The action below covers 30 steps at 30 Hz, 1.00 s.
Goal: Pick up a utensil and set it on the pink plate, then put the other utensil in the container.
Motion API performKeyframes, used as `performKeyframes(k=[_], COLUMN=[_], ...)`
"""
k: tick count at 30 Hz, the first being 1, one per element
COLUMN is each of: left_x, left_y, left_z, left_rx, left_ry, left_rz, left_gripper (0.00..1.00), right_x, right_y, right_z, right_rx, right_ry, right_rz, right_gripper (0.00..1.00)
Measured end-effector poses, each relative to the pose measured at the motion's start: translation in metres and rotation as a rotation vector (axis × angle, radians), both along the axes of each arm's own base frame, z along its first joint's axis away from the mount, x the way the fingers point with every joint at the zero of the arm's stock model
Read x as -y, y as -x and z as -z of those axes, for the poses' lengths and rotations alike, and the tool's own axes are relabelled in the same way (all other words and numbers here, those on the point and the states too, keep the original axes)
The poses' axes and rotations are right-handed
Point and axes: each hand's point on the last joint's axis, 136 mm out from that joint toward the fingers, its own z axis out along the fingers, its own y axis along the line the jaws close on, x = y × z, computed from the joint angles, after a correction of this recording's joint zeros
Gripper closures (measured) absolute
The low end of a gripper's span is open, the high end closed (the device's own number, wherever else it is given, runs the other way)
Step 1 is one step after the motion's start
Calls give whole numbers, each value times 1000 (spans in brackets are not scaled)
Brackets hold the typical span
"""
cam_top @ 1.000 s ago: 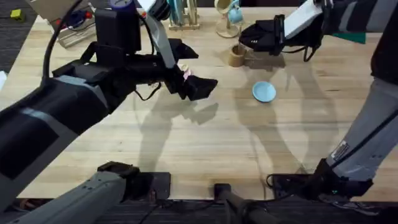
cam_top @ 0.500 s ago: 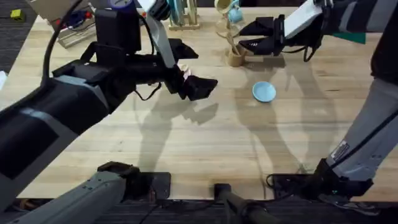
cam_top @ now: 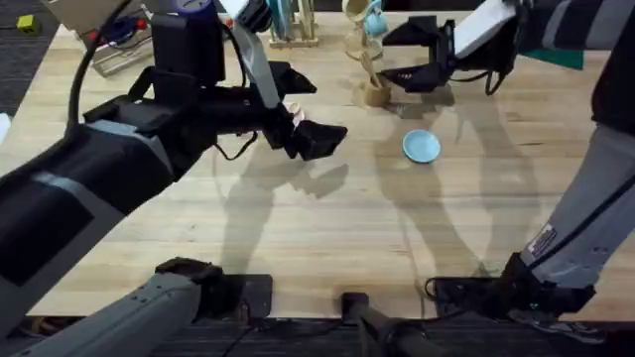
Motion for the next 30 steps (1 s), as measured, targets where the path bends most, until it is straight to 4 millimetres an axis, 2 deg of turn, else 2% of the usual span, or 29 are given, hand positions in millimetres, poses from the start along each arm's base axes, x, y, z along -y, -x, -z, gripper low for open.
performKeyframes(k=[3, 9, 13, 18, 21, 22, 30], left_x=[0, 0, 0, 0, 0, 0, 0], left_y=[0, 0, 0, 0, 0, 0, 0], left_z=[0, 0, 0, 0, 0, 0, 0], left_rx=[-1, -1, 0, 0, 0, 0, 0], left_ry=[0, 0, 0, 0, 0, 0, 0], left_rz=[0, 0, 0, 0, 0, 0, 0], left_gripper=[26, 26, 26, 26, 26, 27, 26], right_x=[1, 2, 2, 2, 2, 2, 1], right_y=[-7, -22, -23, -17, -8, 6, 58], right_z=[-8, -30, -44, -82, -109, -134, -171], right_rx=[-32, -120, -216, -247, -259, -287, -402], right_ry=[1, -6, -15, -7, 10, 40, 178], right_rz=[7, 22, 33, 56, 79, 112, 224], right_gripper=[235, 198, 133, 59, 28, 11, 7])
